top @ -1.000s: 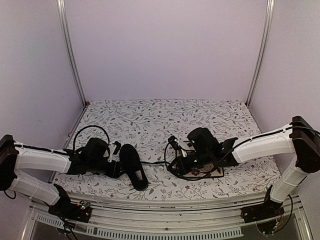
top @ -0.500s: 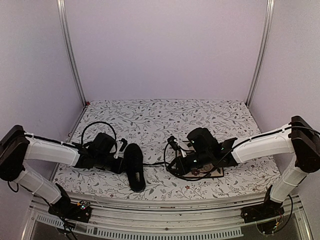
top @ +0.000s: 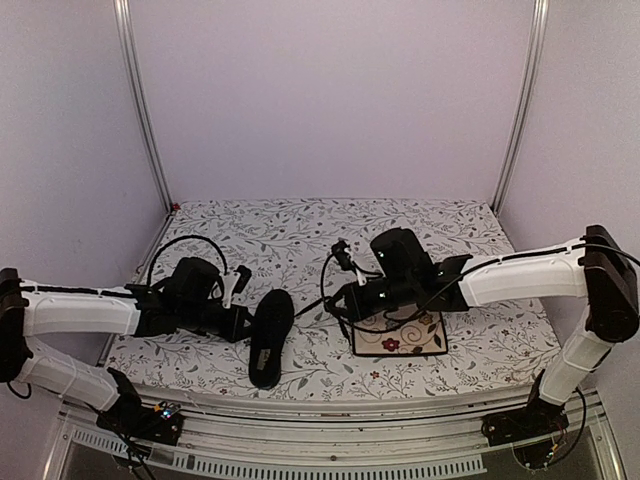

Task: Tie the shoes

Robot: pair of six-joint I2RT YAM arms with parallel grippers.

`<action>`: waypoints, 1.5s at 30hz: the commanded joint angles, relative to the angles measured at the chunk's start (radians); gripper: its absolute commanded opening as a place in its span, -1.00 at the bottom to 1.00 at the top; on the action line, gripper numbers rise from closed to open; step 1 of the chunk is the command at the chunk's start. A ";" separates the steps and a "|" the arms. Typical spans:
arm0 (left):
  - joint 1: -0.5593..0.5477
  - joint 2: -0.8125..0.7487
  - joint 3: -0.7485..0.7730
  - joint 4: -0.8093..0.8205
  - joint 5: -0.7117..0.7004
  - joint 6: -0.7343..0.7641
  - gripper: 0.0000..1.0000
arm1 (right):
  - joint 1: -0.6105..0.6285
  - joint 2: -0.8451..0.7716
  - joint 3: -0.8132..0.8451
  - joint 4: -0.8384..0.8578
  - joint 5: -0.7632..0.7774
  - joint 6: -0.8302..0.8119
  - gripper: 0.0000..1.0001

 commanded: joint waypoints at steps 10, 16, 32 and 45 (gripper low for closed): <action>-0.018 -0.065 0.018 0.033 0.159 -0.124 -1.00 | -0.047 0.443 0.564 0.078 -0.108 -0.040 -0.95; -0.019 -0.121 0.017 0.003 0.156 -0.147 -1.00 | 0.010 0.634 0.795 0.076 -0.203 -0.069 -0.90; -0.006 -0.114 0.046 0.033 0.141 -0.264 -1.00 | -0.046 0.248 0.267 0.288 -0.073 -0.132 0.16; 0.019 -0.060 0.056 0.091 0.154 -0.359 -1.00 | 0.167 0.221 0.037 0.526 0.108 -0.164 0.16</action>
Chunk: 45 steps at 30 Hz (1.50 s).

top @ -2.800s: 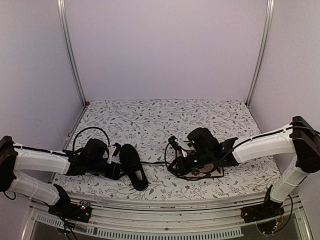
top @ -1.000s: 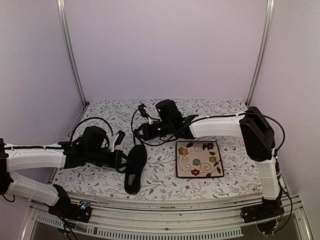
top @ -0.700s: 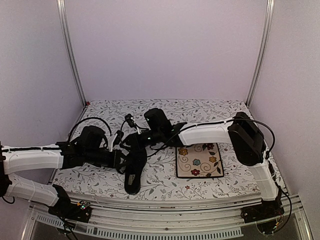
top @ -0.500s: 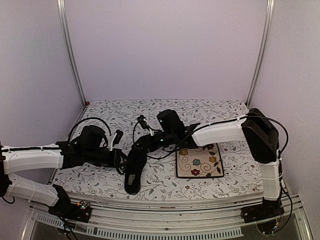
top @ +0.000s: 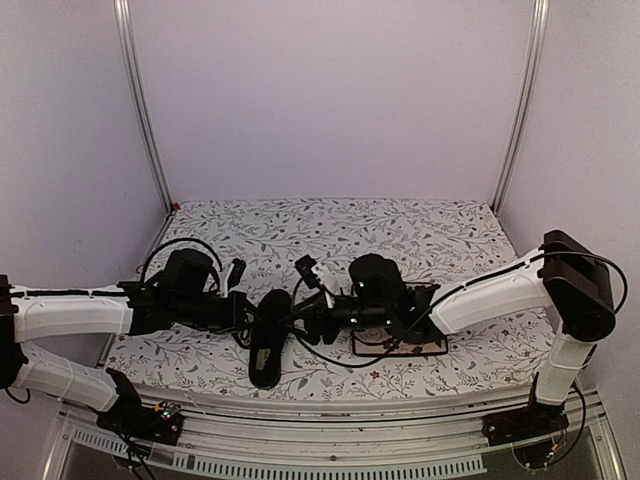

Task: Tie the shoes

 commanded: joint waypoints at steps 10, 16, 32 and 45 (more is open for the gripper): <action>0.028 0.013 0.032 0.066 0.024 -0.059 -1.00 | 0.094 0.177 0.192 -0.039 0.184 -0.029 -0.04; 0.031 0.013 0.031 0.069 0.028 -0.060 -1.00 | 0.096 0.216 0.263 -0.102 0.174 -0.027 -0.19; 0.051 -0.003 0.014 0.100 0.031 -0.082 -1.00 | 0.104 0.255 0.260 -0.112 0.115 0.108 -0.28; 0.052 -0.012 0.007 0.101 0.037 -0.088 -1.00 | 0.104 0.275 0.288 -0.140 0.137 0.121 -0.49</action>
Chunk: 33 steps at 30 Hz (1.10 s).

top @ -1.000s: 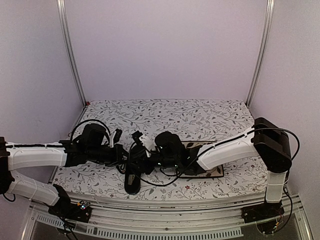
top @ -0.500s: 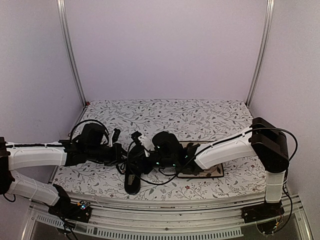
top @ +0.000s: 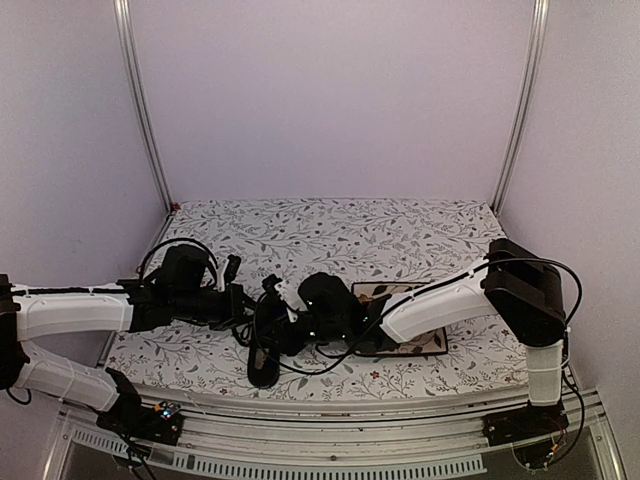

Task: Tie the shoes

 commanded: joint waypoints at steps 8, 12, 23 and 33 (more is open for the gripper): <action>0.005 -0.025 -0.003 0.063 0.010 -0.009 -1.00 | 0.007 0.005 0.020 0.050 -0.010 0.001 -0.41; 0.006 -0.025 -0.005 0.063 0.010 -0.009 -1.00 | 0.006 0.011 0.021 0.083 -0.020 0.001 -0.39; 0.007 -0.025 -0.006 0.065 0.015 -0.008 -1.00 | 0.007 0.040 0.067 0.062 0.008 0.008 -0.87; 0.031 -0.113 -0.042 0.031 -0.017 0.091 0.13 | 0.006 -0.066 -0.010 0.048 0.041 0.002 -0.96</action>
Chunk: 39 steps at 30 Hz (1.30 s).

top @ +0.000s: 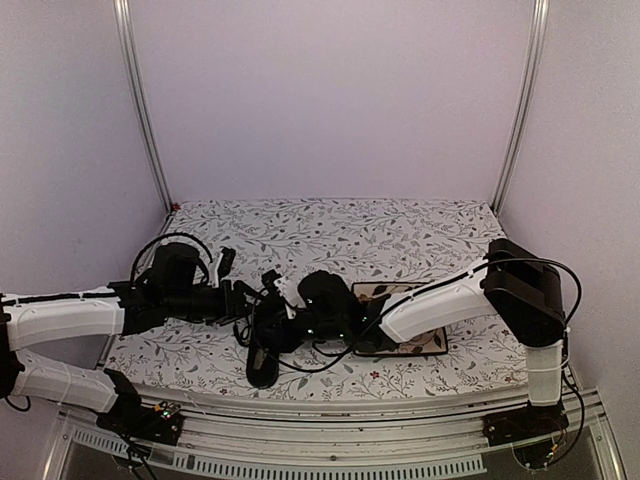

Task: Tie the shoes

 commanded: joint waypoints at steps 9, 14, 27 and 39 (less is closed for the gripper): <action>0.143 -0.102 -0.125 -0.034 -0.047 0.190 0.18 | 0.000 -0.111 -0.051 -0.015 0.037 -0.010 -0.96; 0.181 0.007 -0.130 -0.004 -0.029 0.254 0.06 | -0.002 -0.100 -0.045 -0.017 0.026 -0.005 -0.96; 0.182 0.224 -0.099 0.058 0.030 0.293 -0.02 | -0.004 -0.079 -0.029 -0.017 0.010 -0.001 -0.96; 0.178 0.136 -0.168 0.135 0.070 0.288 0.20 | -0.006 -0.058 -0.016 -0.022 -0.013 0.003 -0.96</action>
